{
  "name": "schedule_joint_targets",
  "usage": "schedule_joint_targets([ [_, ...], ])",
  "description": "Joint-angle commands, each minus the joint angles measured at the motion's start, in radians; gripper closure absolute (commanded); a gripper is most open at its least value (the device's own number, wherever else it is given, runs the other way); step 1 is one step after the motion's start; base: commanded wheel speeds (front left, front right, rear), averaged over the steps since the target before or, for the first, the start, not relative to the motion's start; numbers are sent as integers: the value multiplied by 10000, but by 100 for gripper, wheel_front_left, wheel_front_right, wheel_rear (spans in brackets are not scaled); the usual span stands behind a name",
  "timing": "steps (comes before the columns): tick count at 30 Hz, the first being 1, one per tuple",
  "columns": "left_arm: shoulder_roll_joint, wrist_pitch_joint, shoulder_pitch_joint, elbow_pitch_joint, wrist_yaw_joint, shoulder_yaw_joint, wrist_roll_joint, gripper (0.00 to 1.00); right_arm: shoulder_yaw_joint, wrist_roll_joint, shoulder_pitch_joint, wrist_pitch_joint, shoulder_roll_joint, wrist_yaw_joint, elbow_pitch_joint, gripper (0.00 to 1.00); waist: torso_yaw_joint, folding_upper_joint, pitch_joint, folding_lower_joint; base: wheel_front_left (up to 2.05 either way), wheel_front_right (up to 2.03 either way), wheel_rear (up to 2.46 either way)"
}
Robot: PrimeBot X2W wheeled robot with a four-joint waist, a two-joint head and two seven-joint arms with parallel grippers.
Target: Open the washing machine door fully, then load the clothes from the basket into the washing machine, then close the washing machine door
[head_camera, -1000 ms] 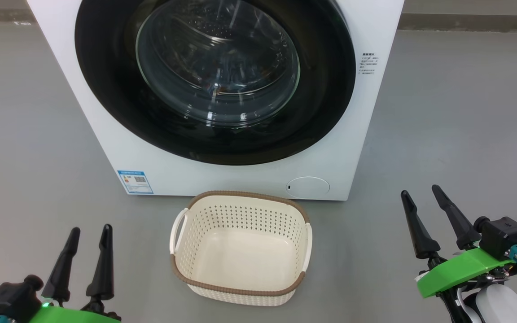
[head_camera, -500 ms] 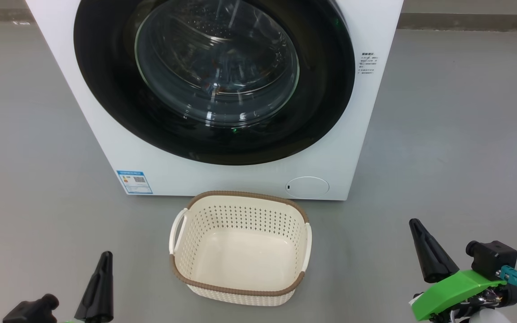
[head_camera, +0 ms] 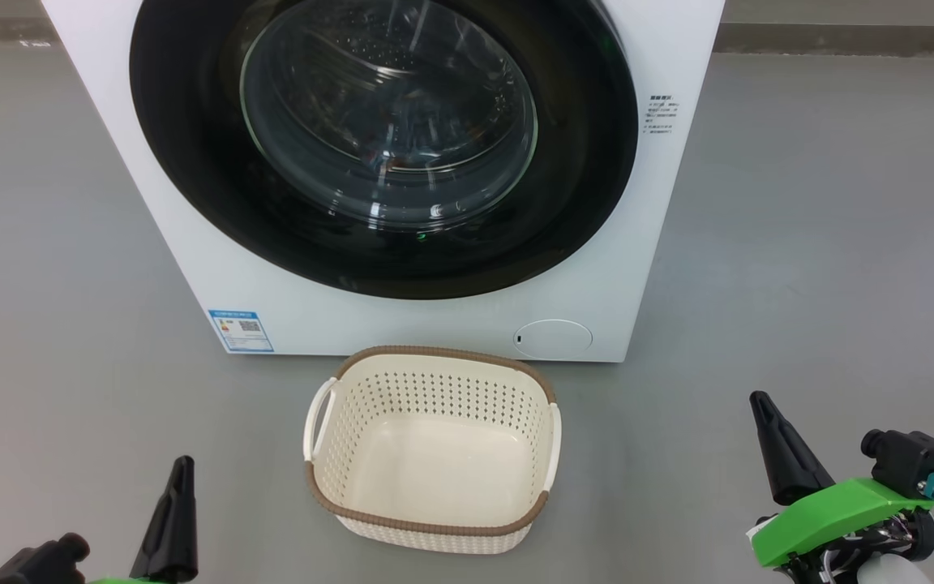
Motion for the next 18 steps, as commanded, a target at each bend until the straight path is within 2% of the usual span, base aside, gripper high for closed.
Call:
schedule_joint_targets([
  [1, 83, 78, -327, -257, 50, 224, -302, 100, -140, 319, -284, 72, -86, -6, -300, 100, -6, 0, -1, -1, 0, 0, 0],
  [18, -155, 567, -402, -298, 92, 593, -1651, 100, -551, 1921, -257, 556, 108, -9, -426, 100, -60, 0, -9, -1, 0, 0, 0],
])
